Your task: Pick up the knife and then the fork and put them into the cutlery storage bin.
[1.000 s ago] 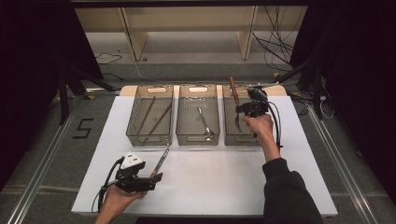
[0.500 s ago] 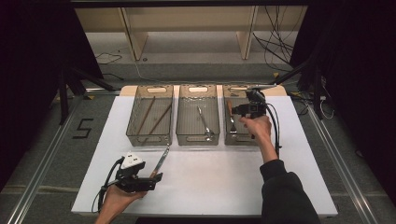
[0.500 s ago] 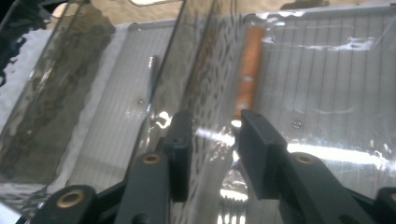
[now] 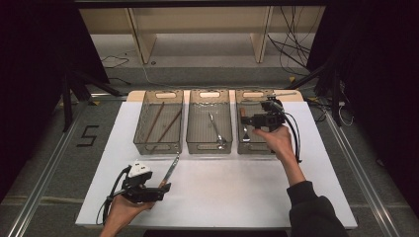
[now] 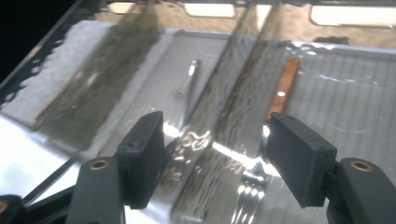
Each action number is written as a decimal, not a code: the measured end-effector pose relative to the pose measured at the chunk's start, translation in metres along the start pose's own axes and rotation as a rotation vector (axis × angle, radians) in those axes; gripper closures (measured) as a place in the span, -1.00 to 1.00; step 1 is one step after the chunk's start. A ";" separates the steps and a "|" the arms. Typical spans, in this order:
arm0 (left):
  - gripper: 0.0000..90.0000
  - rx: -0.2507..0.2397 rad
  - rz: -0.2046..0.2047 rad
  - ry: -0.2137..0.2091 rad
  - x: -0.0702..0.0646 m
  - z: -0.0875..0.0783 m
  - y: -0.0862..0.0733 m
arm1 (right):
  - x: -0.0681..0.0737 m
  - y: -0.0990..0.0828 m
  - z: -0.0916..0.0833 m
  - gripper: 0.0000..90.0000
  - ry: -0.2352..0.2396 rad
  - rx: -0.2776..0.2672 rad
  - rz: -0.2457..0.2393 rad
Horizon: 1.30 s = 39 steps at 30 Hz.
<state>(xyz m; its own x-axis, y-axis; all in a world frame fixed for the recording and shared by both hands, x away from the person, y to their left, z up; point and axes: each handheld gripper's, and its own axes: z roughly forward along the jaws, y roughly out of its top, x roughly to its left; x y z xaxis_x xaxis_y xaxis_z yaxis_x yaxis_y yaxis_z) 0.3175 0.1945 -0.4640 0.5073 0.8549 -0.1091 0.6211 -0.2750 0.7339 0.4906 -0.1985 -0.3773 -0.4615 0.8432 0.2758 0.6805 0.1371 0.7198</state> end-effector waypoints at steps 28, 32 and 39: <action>-0.49 0.272 0.035 -0.001 0.004 0.007 0.029 | 0.044 -0.091 -0.053 -0.37 0.176 -0.120 -0.246; -0.44 0.307 0.044 0.010 0.001 0.011 0.034 | 0.048 -0.106 -0.054 -0.38 0.215 -0.114 -0.254; -0.31 0.390 0.068 0.030 0.000 0.016 0.028 | 0.053 -0.123 -0.053 -0.41 0.227 -0.098 -0.275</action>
<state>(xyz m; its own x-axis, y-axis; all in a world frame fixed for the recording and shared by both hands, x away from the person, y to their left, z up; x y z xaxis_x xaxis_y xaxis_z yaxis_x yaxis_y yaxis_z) 0.3442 0.1797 -0.4539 0.5414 0.8395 -0.0453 0.7696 -0.4732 0.4287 0.3527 -0.1984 -0.4178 -0.7415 0.6434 0.1903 0.4612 0.2828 0.8410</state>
